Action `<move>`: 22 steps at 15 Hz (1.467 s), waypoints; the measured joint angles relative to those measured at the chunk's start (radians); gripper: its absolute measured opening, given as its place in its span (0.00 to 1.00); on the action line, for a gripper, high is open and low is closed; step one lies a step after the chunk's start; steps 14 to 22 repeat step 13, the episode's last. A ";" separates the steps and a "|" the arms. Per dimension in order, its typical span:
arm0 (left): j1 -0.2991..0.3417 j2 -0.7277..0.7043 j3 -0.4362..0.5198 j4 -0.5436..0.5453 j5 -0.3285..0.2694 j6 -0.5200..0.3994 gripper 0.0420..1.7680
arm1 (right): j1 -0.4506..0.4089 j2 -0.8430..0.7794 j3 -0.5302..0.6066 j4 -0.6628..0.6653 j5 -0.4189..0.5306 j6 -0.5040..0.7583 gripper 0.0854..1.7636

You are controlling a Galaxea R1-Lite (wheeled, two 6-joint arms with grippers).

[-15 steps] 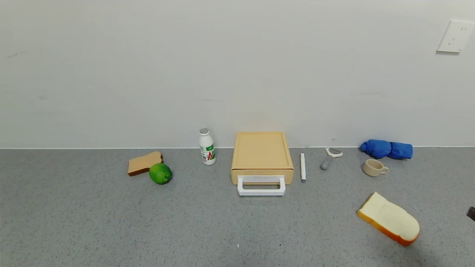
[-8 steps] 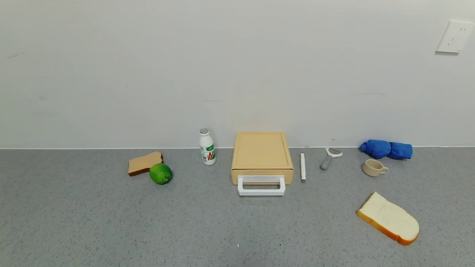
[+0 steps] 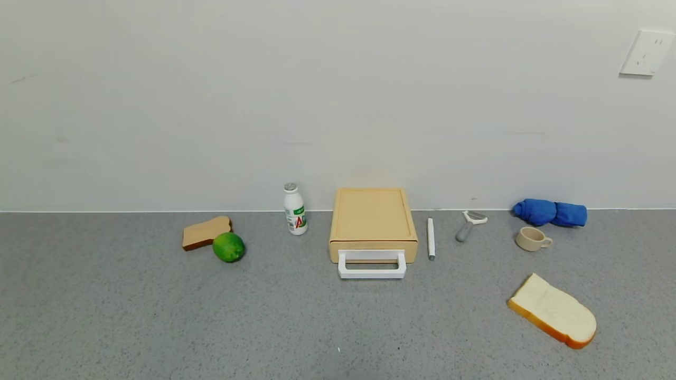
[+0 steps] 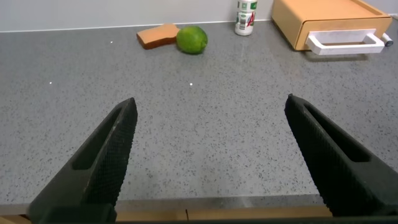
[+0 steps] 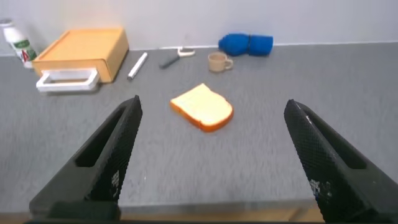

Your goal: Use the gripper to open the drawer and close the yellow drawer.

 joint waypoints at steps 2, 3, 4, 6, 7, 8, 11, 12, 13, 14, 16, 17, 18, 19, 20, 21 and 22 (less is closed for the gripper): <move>0.000 0.000 0.000 0.000 0.000 0.000 0.97 | -0.001 -0.020 0.113 -0.129 -0.005 -0.028 0.96; 0.000 0.000 0.000 0.000 0.000 0.000 0.97 | -0.001 -0.024 0.172 -0.189 -0.006 -0.057 0.96; 0.000 0.000 0.000 0.000 0.000 0.000 0.97 | -0.001 -0.027 0.238 -0.253 -0.006 -0.093 0.96; 0.000 0.000 0.000 0.000 0.000 0.000 0.97 | -0.001 -0.029 0.330 -0.357 0.042 -0.130 0.96; 0.000 0.000 0.000 0.000 0.000 0.000 0.97 | -0.001 -0.029 0.354 -0.359 0.065 -0.123 0.96; 0.000 0.000 0.000 0.000 0.000 0.000 0.97 | -0.001 -0.029 0.369 -0.333 0.073 -0.110 0.96; 0.000 0.000 0.000 0.000 0.000 0.000 0.97 | 0.000 -0.029 0.376 -0.322 0.067 -0.044 0.96; 0.000 0.000 0.000 0.000 0.000 0.000 0.97 | 0.000 -0.029 0.376 -0.321 0.067 -0.042 0.96; 0.000 0.000 0.000 0.000 0.000 0.000 0.97 | 0.000 -0.029 0.376 -0.320 0.067 -0.042 0.96; 0.000 0.000 0.000 0.000 0.000 0.000 0.97 | 0.000 -0.029 0.376 -0.320 0.067 -0.042 0.96; 0.000 0.000 0.000 0.000 0.000 0.000 0.97 | 0.000 -0.029 0.376 -0.320 0.067 -0.042 0.96; 0.000 0.000 0.000 0.000 0.000 0.000 0.97 | 0.000 -0.029 0.376 -0.320 0.067 -0.042 0.96; 0.000 0.000 0.000 0.000 0.000 0.000 0.97 | 0.000 -0.029 0.376 -0.320 0.067 -0.042 0.96; 0.000 0.000 0.000 0.000 0.000 0.000 0.97 | 0.000 -0.029 0.376 -0.320 0.067 -0.042 0.96; 0.000 0.000 0.000 0.000 0.000 0.000 0.97 | 0.000 -0.029 0.376 -0.320 0.067 -0.042 0.96; 0.000 0.000 0.000 0.000 0.000 0.000 0.97 | 0.000 -0.029 0.376 -0.320 0.067 -0.042 0.96; 0.000 0.000 0.000 0.000 0.000 0.000 0.97 | 0.000 -0.029 0.376 -0.320 0.067 -0.042 0.96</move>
